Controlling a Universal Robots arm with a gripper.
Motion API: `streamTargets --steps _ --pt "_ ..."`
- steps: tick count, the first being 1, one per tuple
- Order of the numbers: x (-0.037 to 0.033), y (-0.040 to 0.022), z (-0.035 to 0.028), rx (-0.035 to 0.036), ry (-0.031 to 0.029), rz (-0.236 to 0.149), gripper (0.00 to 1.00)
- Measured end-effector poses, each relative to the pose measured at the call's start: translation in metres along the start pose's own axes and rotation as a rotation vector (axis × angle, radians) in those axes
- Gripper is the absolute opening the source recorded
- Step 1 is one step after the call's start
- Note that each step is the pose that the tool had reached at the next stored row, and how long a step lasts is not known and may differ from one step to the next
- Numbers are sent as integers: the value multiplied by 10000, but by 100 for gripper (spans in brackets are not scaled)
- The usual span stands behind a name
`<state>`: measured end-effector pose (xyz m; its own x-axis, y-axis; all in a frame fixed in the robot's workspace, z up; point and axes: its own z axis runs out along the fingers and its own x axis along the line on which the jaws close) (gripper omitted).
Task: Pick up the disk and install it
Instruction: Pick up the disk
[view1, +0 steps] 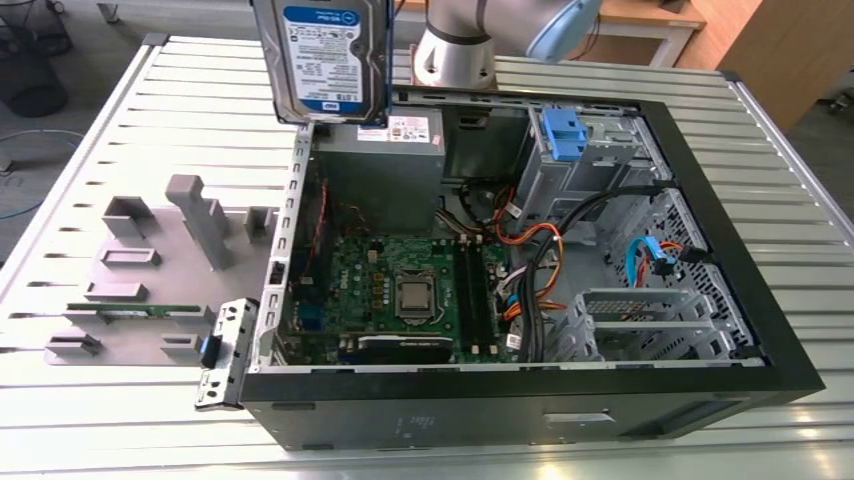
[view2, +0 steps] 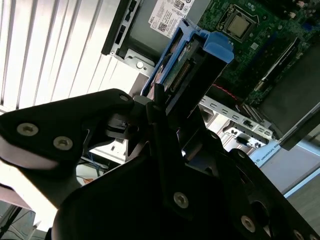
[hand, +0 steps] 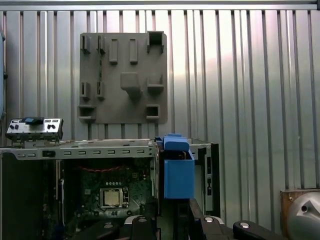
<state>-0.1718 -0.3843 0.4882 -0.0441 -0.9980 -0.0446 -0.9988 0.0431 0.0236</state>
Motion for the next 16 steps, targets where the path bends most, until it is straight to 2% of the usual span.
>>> streamTargets --steps 11,16 --pt "-10 -228 -5 0 0 0 35" --pt "-11 -243 -5 0 0 0 35"
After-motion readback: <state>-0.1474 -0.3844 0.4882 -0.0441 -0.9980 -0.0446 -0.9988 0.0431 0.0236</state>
